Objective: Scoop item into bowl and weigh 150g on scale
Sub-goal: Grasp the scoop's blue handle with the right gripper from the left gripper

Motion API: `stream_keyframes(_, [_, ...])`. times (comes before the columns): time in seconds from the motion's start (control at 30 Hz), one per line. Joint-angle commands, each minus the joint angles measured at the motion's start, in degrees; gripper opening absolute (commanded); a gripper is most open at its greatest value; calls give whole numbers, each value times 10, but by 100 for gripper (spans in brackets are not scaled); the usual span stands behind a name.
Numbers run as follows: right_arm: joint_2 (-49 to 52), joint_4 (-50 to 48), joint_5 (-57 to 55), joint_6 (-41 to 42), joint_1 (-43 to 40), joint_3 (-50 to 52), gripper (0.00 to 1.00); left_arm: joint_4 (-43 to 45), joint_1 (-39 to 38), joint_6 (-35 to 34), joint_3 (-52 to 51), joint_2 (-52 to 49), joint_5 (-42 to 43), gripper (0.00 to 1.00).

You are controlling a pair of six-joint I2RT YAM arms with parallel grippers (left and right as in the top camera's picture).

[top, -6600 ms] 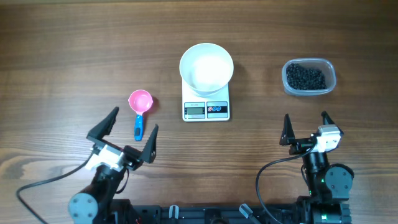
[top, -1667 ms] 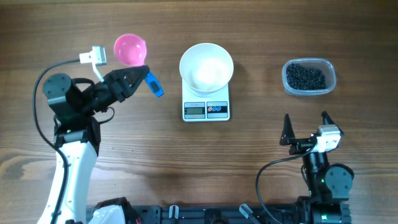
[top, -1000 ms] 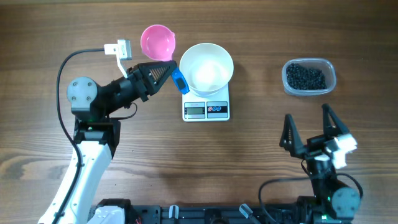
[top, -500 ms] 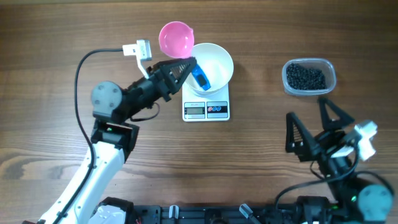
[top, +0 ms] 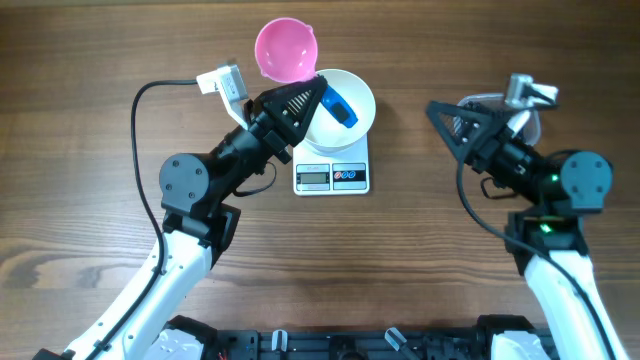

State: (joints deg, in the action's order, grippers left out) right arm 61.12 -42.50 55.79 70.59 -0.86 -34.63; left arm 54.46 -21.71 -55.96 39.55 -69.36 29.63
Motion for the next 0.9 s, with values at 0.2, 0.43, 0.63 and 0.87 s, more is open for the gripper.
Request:
stream_keyframes(0.2, [135,-176,-19,136,144,-9,88,4,-5,-136,6,7,-43,4])
stream_keyframes(0.43, [143,-259,-39,146,159,-9,86,1,-11,-182,6,7,-42,4])
stream_keyframes(0.63, [143,-266,-69,151,185,-9,75,-17,-30,-179,6,7,-53,4])
stream_keyframes(0.87, [143,-287,-97,151,208,-9,61,-46,-33,-179,6,7,-74,4])
